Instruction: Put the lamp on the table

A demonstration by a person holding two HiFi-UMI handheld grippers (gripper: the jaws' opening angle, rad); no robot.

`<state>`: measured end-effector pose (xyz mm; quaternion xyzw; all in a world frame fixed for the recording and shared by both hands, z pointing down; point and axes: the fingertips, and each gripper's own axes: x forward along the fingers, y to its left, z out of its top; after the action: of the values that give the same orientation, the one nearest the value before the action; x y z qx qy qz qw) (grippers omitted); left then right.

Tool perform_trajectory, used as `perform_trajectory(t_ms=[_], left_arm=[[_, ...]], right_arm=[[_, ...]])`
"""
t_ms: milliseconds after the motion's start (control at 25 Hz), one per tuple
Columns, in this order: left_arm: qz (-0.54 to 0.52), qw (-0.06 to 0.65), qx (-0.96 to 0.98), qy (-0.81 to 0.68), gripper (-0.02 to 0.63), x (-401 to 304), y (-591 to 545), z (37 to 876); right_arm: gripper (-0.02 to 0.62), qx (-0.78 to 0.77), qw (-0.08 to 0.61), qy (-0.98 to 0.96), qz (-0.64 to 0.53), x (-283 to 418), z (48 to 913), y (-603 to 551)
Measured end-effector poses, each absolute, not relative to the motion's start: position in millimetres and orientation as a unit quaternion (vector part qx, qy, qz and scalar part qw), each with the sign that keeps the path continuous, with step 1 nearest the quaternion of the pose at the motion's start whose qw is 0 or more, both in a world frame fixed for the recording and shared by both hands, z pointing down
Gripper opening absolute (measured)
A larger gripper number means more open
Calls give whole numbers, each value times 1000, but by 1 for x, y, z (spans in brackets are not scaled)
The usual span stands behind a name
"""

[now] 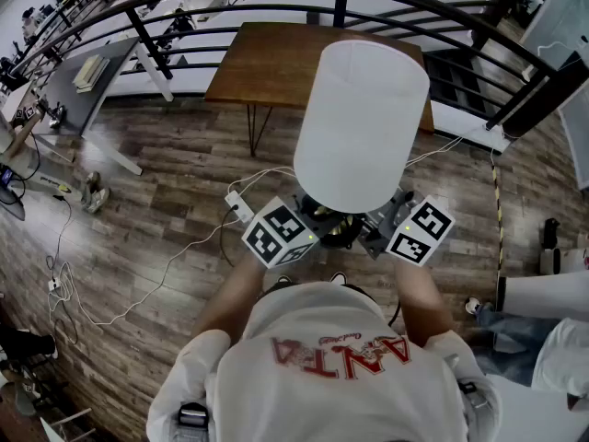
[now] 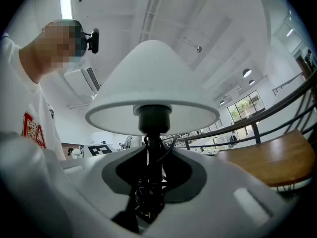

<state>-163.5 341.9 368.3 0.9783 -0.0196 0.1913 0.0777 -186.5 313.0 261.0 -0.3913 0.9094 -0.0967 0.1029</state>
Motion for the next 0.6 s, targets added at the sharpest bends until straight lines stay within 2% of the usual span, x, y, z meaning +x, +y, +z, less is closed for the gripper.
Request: perform_trajectory(t_ms=[600], left_arm=[[192, 77, 978, -19, 117, -159, 347, 370]], right_arm=[[97, -393, 109, 908, -95, -181, 263, 319]])
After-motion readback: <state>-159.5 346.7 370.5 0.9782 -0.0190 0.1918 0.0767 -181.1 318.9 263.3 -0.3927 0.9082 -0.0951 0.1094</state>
